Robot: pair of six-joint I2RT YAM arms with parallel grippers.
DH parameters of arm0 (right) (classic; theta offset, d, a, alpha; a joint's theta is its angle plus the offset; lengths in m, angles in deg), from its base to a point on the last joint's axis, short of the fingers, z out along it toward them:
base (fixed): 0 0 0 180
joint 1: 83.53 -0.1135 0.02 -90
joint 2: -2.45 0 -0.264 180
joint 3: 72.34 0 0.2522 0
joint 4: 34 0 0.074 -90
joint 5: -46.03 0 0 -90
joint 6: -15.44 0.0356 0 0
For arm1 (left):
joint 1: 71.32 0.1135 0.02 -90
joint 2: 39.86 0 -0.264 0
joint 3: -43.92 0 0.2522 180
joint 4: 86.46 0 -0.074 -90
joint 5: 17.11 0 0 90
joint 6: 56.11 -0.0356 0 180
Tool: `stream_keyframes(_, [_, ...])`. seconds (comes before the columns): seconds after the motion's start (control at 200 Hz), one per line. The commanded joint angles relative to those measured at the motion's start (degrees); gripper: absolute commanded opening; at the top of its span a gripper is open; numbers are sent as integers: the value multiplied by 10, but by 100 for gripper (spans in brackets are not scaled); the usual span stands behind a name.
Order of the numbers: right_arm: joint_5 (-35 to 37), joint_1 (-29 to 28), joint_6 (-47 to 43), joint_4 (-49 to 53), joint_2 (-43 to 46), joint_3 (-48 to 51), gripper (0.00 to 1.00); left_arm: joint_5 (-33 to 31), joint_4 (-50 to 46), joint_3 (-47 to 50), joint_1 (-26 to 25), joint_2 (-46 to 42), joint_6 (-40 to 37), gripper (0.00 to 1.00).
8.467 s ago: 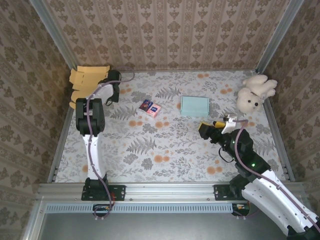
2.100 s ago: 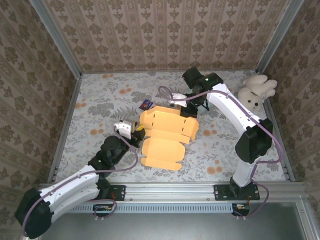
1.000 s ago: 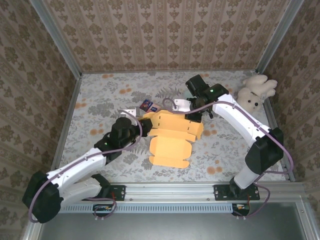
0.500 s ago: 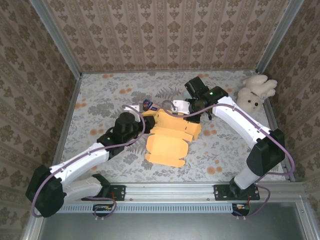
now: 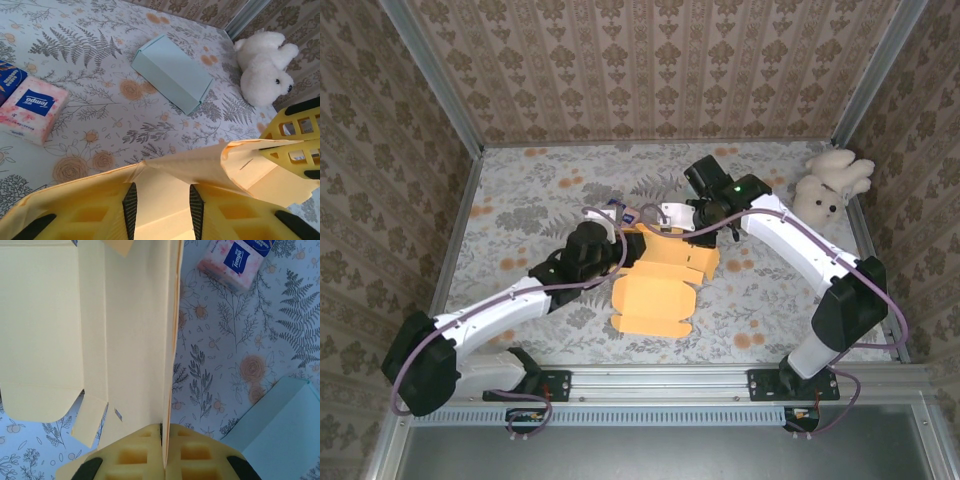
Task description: Fold the paper box
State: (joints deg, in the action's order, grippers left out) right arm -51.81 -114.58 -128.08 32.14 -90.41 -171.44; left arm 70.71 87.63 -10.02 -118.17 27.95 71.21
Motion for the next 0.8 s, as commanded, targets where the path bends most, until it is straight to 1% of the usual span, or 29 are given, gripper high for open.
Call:
stream_keyframes(0.0, [8,-6,-13,4,-16,0,0,-19,-17,-2,-1,-42,-26,37])
stream_keyframes(0.07, [18,-5,-16,12,-21,-4,0,-20,-38,15,-2,-76,-42,39])
stream_keyframes(0.175, [25,-2,-20,21,-23,-13,0,-34,-83,45,-3,-155,-56,46])
stream_keyframes(0.255, [24,-2,-24,26,-23,-19,0,-69,-109,81,-2,-224,-63,52])
stream_keyframes(0.315, [22,-2,-26,31,-23,-25,0,-104,-125,106,0,-264,-67,54])
stream_keyframes(0.36, [21,-2,-27,35,-23,-30,0,-129,-139,119,5,-284,-68,55])
stream_keyframes(0.405, [19,-2,-27,36,-21,-32,0,-137,-146,131,18,-294,-65,55])
stream_keyframes(0.545, [16,-2,-30,36,-13,-32,0,-88,-128,158,66,-290,-56,55])
stream_keyframes(0.67, [24,-2,-34,39,-12,-28,0,-51,-100,180,73,-291,-52,53])
stream_keyframes(0.795, [38,2,-35,43,-21,-28,0,57,-22,214,68,-308,-31,48])
